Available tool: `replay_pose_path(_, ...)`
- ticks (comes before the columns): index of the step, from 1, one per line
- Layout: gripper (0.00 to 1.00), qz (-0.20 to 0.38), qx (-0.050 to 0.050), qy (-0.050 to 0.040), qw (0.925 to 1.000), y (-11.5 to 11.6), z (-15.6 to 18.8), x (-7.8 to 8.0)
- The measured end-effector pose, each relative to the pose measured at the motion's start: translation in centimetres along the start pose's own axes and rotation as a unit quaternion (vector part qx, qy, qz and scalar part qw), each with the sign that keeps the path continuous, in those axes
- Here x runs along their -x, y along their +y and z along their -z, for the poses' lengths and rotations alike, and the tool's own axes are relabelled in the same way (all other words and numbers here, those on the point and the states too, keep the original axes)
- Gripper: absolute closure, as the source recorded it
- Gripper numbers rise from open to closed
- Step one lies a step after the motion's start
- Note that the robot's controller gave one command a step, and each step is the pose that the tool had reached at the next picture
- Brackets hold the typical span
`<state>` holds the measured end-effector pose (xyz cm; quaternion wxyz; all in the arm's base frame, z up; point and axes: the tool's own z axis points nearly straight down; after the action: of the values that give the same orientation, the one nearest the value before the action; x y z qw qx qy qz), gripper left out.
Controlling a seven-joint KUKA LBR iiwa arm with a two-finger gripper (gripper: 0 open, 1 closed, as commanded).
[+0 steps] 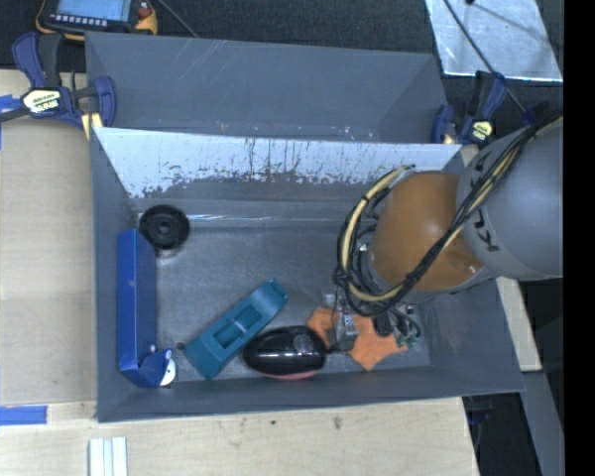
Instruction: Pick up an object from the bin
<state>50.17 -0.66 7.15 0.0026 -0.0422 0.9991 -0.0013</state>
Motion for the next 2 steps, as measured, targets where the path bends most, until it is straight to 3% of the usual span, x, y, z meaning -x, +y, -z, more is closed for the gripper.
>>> replay_pose_path(2,1.00,0.030,0.000,-0.0004,0.9996,-5.9,-0.1,1.0)
